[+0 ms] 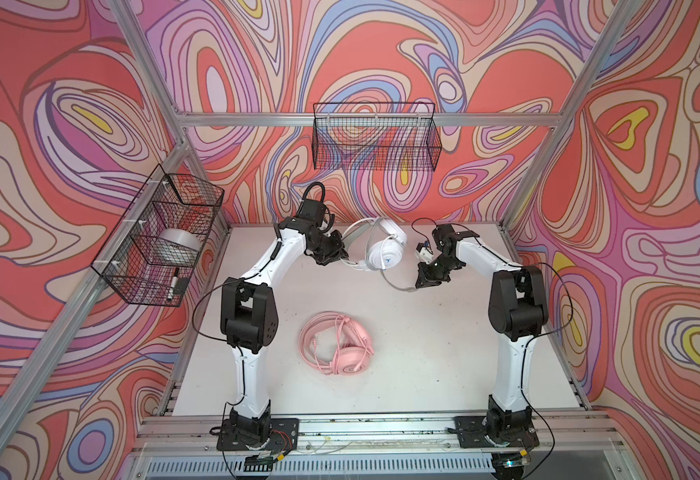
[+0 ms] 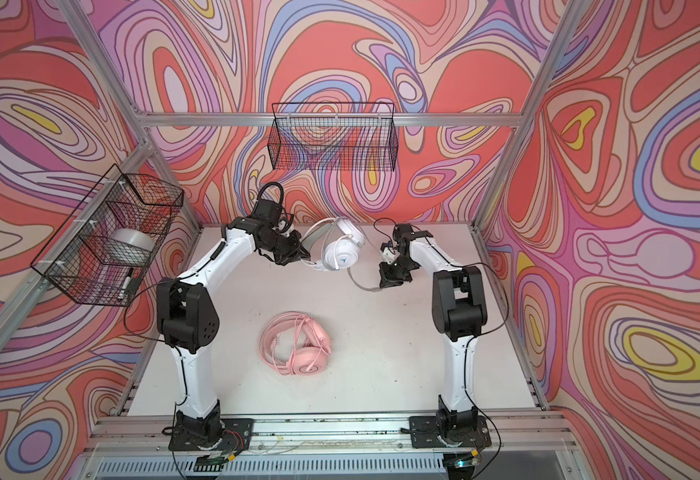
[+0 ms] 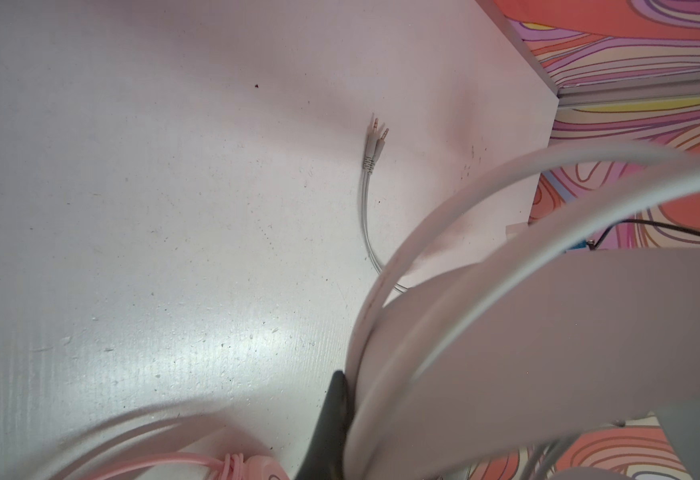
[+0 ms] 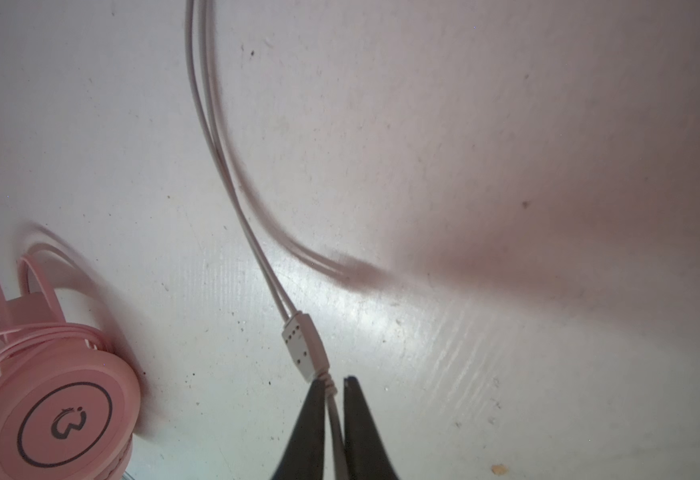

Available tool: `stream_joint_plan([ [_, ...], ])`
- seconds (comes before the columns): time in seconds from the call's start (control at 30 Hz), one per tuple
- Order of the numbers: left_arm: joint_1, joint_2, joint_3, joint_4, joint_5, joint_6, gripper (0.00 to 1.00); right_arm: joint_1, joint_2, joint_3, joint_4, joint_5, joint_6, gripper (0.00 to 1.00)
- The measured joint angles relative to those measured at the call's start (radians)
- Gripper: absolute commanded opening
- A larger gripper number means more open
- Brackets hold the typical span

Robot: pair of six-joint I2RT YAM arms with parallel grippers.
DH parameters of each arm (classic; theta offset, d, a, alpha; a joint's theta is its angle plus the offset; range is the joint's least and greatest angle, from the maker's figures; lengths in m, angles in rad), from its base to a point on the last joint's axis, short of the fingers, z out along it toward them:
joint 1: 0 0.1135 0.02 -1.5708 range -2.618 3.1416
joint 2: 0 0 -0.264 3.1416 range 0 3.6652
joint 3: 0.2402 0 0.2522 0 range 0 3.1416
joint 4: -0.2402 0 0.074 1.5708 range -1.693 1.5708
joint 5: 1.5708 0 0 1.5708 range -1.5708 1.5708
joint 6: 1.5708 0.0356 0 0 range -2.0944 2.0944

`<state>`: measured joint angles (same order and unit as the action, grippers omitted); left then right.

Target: Wrap the headphones

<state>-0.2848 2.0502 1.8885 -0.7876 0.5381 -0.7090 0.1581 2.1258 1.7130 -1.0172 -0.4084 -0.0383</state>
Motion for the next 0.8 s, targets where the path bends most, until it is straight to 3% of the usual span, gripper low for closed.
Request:
stream_joint_plan([
  [0.1,-0.004,0.014,0.0,0.0,0.0,-0.003,0.0,0.0,-0.012,-0.018,0.039,-0.005,0.029,0.29],
  [0.3,-0.003,0.041,0.022,0.0,0.0,-0.003,0.0,0.0,-0.124,-0.173,0.138,-0.023,0.095,0.28],
  [0.57,-0.003,0.047,0.048,0.0,-0.001,-0.01,0.0,0.0,-0.443,-0.487,0.356,-0.087,0.233,0.28],
  [0.7,-0.003,0.051,0.053,0.0,-0.002,-0.015,0.0,0.01,-0.569,-0.634,0.542,-0.145,0.332,0.22],
  [0.8,-0.003,0.058,0.055,0.0,-0.006,-0.023,0.0,0.037,-0.605,-0.737,0.71,-0.146,0.432,0.03],
])
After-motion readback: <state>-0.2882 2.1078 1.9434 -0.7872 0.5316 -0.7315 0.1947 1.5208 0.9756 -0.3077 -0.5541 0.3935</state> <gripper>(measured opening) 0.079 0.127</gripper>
